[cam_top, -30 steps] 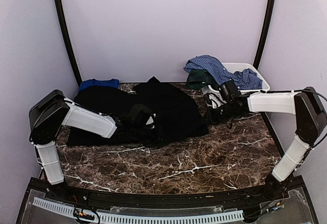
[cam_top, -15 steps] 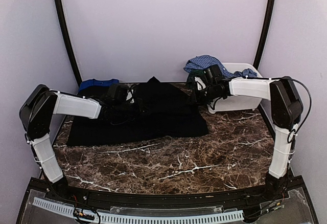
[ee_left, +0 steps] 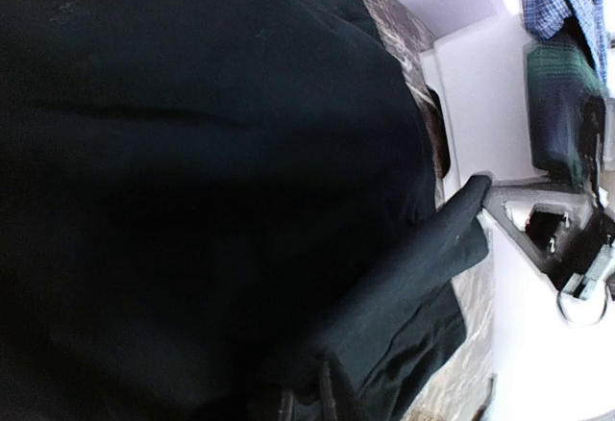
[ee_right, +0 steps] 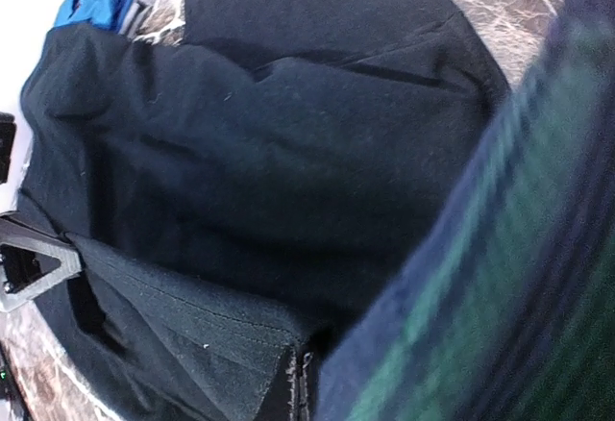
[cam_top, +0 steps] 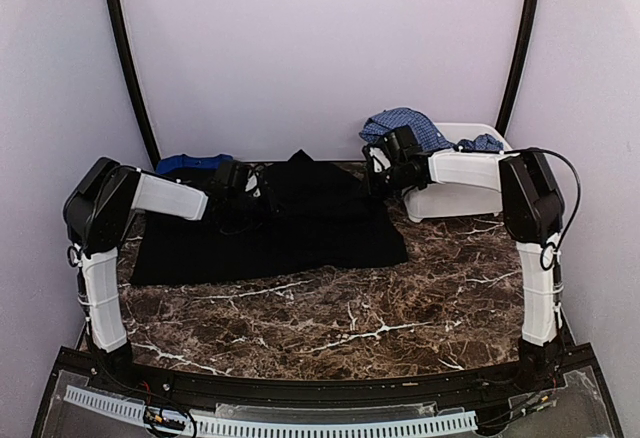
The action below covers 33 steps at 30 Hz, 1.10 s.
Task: Fold and stack the mixed laundry pile
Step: Adjust the 1/3-folded shirt at the center of the board.
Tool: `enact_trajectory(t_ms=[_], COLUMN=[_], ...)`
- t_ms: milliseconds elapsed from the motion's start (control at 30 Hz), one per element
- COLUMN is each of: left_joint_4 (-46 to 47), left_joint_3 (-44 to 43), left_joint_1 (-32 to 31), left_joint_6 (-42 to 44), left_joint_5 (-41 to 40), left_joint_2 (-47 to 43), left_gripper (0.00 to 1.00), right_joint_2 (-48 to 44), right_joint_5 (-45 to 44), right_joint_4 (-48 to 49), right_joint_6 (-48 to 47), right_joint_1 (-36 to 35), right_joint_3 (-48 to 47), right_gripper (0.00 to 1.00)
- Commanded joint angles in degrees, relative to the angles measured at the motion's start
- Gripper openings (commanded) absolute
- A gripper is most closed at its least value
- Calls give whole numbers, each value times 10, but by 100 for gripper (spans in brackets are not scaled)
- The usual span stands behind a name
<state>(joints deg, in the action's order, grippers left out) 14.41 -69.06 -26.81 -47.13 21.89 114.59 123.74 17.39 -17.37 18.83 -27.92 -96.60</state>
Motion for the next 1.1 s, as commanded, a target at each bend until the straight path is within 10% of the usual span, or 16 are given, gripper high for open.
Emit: enact_trajectory(t_ms=[0, 100, 233, 600, 1067], left_joint_4=[-55, -97, -124, -270, -344], left_joint_3=[-45, -50, -19, 77, 131], left_joint_1=[19, 27, 29, -75, -55], left_joint_6=[19, 31, 52, 226, 131], left_joint_5=[-13, -32, -79, -89, -151], left_joint_2=[15, -3, -65, -217, -247], left_gripper=[17, 47, 60, 57, 58], right_joint_2=[4, -40, -115, -294, -200], right_joint_5=[-34, -26, 9, 8, -60], right_joint_4=[-5, -15, -13, -46, -17], right_joint_6=[-4, -12, -26, -45, -40], right_joint_1=[-1, -4, -5, -8, -3], right_joint_3=[-31, -15, 36, 299, 345], right_gripper=[20, 41, 51, 38, 36])
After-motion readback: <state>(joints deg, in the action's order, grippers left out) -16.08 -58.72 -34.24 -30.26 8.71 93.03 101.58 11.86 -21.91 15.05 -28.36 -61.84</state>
